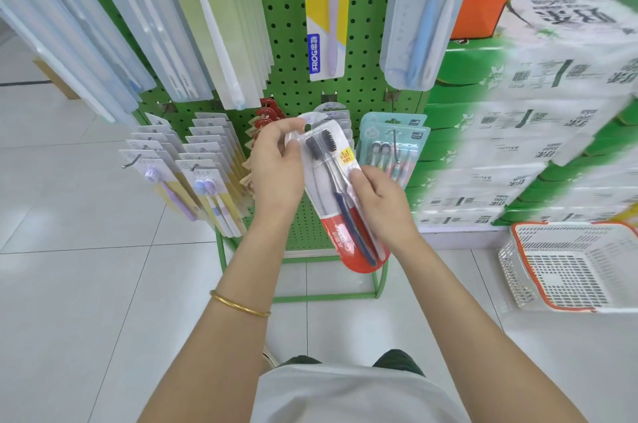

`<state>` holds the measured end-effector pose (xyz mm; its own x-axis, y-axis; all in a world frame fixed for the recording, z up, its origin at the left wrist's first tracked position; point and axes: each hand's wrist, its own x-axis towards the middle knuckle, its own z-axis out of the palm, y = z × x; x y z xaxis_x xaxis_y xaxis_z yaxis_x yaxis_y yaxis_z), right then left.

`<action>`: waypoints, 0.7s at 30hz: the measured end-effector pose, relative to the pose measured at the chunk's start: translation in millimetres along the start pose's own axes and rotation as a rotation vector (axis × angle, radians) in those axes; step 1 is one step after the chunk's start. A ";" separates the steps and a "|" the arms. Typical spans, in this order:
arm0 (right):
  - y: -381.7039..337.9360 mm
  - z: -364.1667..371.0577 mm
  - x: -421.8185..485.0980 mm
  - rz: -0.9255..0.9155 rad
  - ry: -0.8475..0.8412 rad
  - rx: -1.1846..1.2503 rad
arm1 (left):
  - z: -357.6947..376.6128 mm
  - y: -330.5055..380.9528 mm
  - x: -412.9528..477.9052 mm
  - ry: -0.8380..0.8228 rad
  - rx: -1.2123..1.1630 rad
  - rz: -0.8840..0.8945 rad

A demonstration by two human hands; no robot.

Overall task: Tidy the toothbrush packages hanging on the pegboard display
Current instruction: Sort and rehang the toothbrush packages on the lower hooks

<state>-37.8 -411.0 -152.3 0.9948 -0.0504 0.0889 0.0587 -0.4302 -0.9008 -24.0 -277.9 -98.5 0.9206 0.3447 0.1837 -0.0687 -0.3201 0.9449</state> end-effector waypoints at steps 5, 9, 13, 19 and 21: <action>0.4 -15.2 -4.8 0.099 -0.046 0.307 | 21.3 5.3 1.7 -0.009 -0.234 -0.061; -3.7 -20.0 -8.2 0.125 0.062 0.506 | 49.9 6.7 -5.5 -0.080 -0.077 0.195; -4.4 -29.5 -12.0 0.207 0.158 0.761 | 67.2 7.8 -13.6 -0.126 0.159 0.399; 9.9 -51.4 -8.0 0.272 0.330 0.965 | 83.7 13.4 -39.5 -0.419 0.384 0.473; 14.0 -62.2 -6.0 0.278 0.392 1.011 | 88.0 11.1 -47.2 -0.516 0.424 0.535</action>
<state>-48.2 -472.8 -139.0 0.8990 -0.3885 -0.2020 0.0570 0.5612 -0.8257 -34.3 -375.4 -120.5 0.8720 -0.3591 0.3326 -0.4892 -0.6638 0.5658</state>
